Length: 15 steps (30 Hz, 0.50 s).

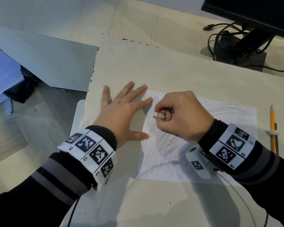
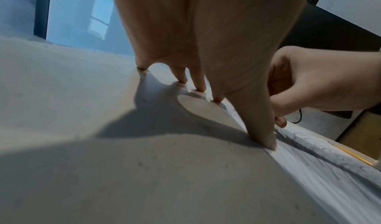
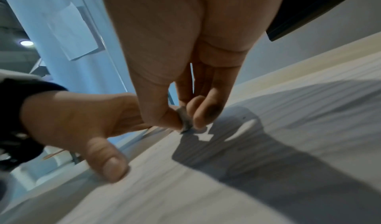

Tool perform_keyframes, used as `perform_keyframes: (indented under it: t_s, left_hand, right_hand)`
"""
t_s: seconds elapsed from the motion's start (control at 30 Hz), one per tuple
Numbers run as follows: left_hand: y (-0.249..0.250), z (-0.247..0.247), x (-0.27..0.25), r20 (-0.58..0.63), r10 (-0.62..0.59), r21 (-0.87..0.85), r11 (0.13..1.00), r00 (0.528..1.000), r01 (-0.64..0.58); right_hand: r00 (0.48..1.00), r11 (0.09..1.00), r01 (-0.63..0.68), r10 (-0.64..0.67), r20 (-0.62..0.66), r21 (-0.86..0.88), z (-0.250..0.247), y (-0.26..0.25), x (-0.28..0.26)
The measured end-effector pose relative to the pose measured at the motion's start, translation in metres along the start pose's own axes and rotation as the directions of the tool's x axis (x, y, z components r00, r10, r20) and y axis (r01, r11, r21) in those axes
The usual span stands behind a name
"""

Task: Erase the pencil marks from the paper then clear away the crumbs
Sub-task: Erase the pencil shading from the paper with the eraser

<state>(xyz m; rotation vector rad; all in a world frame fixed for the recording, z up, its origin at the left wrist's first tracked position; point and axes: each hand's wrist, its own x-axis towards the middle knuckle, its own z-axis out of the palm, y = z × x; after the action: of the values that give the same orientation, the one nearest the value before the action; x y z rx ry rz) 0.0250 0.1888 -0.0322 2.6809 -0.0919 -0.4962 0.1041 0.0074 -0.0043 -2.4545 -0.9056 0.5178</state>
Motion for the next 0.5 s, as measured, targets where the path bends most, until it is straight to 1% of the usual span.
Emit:
perform_keyframes:
  t_s: [0.03, 0.1, 0.13, 0.17, 0.23, 0.27, 0.33, 0.37, 0.4, 0.47, 0.5]
  left_hand:
    - [0.0, 0.0, 0.0, 0.002, 0.002, 0.001, 1.0, 1.0, -0.002]
    - [0.001, 0.0, 0.0, 0.004, 0.006, 0.005, 1.0, 1.0, -0.006]
    - [0.001, 0.0, 0.0, 0.004, 0.004, 0.004, 1.0, 1.0, -0.004]
    - [0.001, 0.001, 0.0, 0.004, 0.002, 0.001, 1.0, 1.0, -0.002]
    - [0.001, 0.0, 0.0, 0.004, 0.002, -0.003, 1.0, 1.0, -0.002]
    - [0.001, -0.001, -0.001, 0.005, 0.004, -0.003, 1.0, 1.0, -0.004]
    - [0.001, -0.002, -0.001, 0.01, 0.0, 0.003, 1.0, 1.0, 0.0]
    - [0.001, -0.002, -0.001, 0.011, -0.004, 0.005, 1.0, 1.0, 0.004]
    - [0.002, -0.003, -0.001, 0.013, -0.007, 0.007, 1.0, 1.0, 0.007]
    - [0.003, -0.003, 0.0, 0.018, -0.008, 0.011, 1.0, 1.0, 0.008]
    - [0.003, -0.002, 0.0, 0.019, -0.011, 0.011, 1.0, 1.0, 0.011]
  right_hand:
    - [0.999, 1.0, -0.023, 0.023, -0.023, 0.009, -0.001, 0.003, 0.002]
    - [0.99, 0.997, -0.069, 0.072, -0.118, 0.027, -0.004, 0.008, 0.007]
    - [0.989, 0.998, -0.064, 0.067, -0.131, 0.027, -0.004, 0.008, 0.009]
    - [0.994, 0.999, -0.039, 0.041, -0.104, 0.025, -0.003, 0.006, 0.008]
    - [1.0, 1.0, 0.01, -0.01, 0.005, 0.026, -0.002, 0.0, 0.006]
    - [0.999, 1.0, -0.001, 0.0, 0.032, 0.026, -0.004, -0.001, 0.008]
    - [0.999, 0.998, -0.053, 0.053, -0.012, 0.017, -0.01, 0.004, 0.015]
    - [0.997, 0.998, -0.059, 0.059, -0.044, 0.007, -0.012, 0.005, 0.017]
    - [0.998, 0.999, -0.046, 0.046, -0.048, -0.001, -0.012, 0.006, 0.017]
    - [1.0, 1.0, -0.001, 0.001, 0.018, 0.001, -0.009, 0.002, 0.012]
    - [0.999, 1.0, -0.001, 0.0, 0.04, 0.008, -0.007, 0.001, 0.011]
